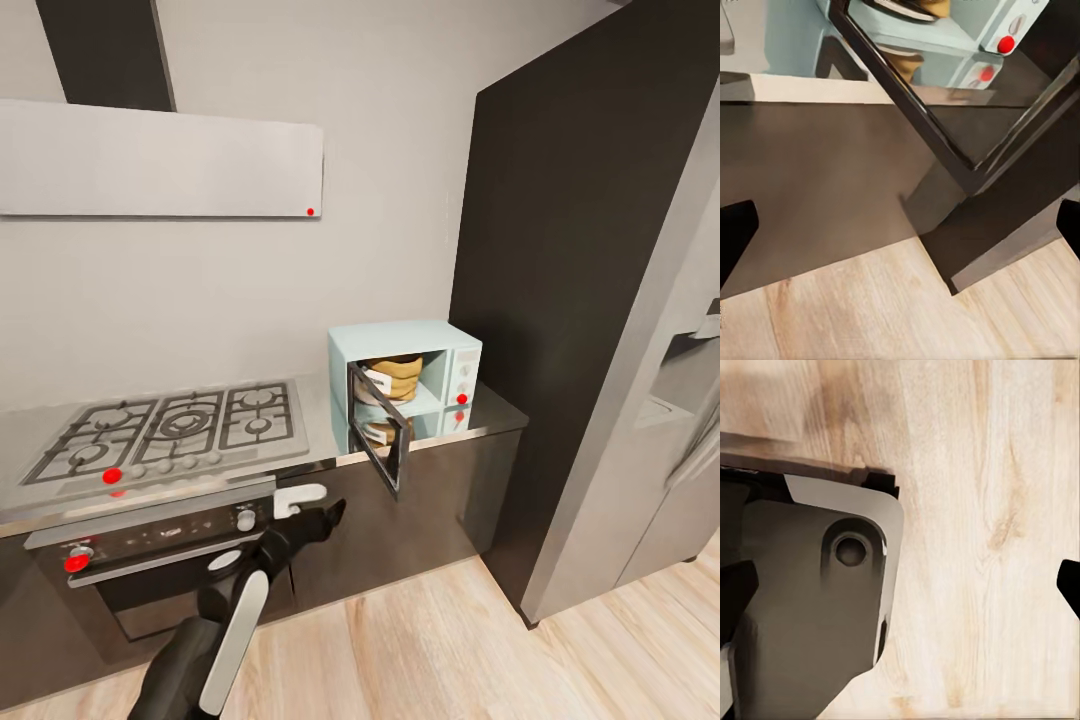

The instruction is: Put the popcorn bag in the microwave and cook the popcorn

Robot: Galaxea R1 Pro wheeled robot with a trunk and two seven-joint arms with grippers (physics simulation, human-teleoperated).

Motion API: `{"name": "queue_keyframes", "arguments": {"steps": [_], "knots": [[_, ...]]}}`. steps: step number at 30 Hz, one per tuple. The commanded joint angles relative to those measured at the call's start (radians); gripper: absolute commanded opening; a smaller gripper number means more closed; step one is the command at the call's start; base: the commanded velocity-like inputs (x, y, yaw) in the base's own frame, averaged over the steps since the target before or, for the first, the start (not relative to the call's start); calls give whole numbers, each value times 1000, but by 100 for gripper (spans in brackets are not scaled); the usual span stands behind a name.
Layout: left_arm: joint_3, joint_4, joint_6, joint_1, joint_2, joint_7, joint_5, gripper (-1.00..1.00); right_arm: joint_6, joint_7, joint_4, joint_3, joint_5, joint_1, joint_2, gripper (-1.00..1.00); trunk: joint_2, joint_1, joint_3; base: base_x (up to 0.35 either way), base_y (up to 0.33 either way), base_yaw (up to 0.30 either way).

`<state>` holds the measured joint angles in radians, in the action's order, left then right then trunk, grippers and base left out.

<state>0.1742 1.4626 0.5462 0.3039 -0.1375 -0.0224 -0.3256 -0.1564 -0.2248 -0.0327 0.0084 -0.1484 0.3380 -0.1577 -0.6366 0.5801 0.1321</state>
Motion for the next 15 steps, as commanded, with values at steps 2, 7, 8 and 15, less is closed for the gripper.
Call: {"name": "queue_keyframes", "arguments": {"steps": [2, 7, 8, 15], "knots": [[7, 2, 3, 1, 1, -3, -6, 100, 0, 8, -1, 0, -5, 0, 0, 100, -2, 0, 2, 0, 0, 0], [11, -3, -4, 1, -1, -8, -6, 100, 0, 13, -1, -1, 0, 0, 1, 100, -2, 0, 2, 97, 0, 0], [10, -5, -5, 1, -1, -9, -6, 100, 0, 13, -1, -1, 0, 0, 1, 100, -2, 0, 2, 278, 0, 0], [10, -9, -7, 1, -2, -10, -4, 100, 0, 15, -1, -1, 0, -1, 4, 100, -2, 0, 2, 314, 0, 0]]}}
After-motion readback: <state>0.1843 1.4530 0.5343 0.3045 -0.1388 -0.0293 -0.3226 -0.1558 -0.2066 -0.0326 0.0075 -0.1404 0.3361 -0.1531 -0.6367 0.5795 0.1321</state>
